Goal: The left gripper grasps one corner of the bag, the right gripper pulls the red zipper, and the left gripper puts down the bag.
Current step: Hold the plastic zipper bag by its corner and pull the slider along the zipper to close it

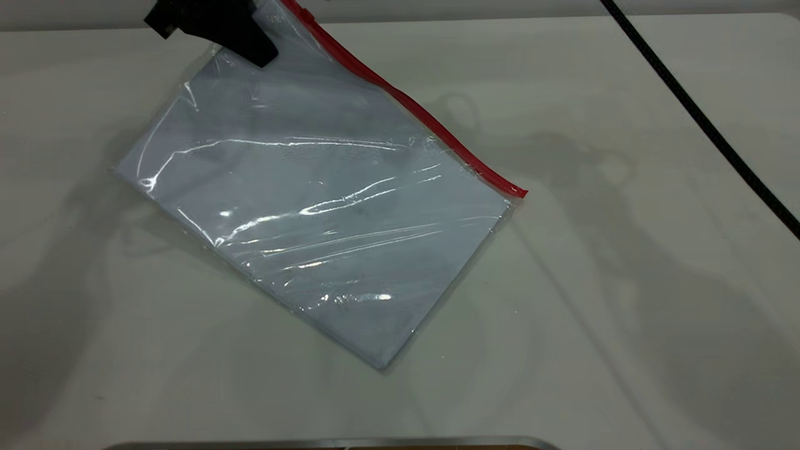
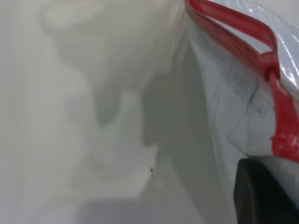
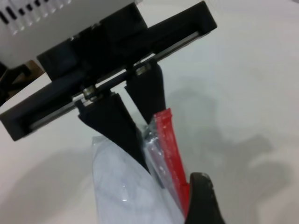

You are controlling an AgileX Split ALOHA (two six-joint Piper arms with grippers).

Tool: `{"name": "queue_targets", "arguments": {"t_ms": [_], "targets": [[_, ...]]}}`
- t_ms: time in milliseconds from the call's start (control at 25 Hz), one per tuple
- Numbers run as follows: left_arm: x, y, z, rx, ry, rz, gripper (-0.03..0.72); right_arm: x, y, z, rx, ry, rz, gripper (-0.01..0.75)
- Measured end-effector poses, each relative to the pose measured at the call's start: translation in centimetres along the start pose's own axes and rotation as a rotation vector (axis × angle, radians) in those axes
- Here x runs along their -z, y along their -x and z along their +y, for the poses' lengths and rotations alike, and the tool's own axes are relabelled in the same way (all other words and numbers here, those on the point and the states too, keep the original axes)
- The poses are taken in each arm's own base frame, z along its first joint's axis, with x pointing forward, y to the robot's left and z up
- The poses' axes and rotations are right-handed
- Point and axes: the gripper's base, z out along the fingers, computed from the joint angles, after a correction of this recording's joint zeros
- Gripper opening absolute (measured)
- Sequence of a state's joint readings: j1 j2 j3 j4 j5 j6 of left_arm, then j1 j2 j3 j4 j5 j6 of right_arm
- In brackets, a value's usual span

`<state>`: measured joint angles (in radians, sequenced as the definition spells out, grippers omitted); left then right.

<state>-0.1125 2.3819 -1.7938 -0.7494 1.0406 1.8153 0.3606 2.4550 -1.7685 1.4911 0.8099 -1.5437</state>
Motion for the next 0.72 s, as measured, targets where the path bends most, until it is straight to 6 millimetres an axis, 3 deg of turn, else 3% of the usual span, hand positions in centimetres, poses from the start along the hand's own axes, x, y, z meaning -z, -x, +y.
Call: {"name": "queue_targets", "arguments": {"t_ms": [200,440,720], "targets": [[-0.6,0.6,0.3,-0.031,0.038,0.013,0.051,-1.3,-1.2,0.8,-0.019,0.071,0.024,0.549],[-0.6,0.7,0.3,-0.032,0.047,0.016,0.051,-1.3,-1.3,0.6,-0.026,0.069,0.024,0.545],[-0.6,0.7,0.3,-0.032,0.047,0.016,0.051,-1.3,-1.4,0.6,-0.024,0.069,0.027,0.463]]}}
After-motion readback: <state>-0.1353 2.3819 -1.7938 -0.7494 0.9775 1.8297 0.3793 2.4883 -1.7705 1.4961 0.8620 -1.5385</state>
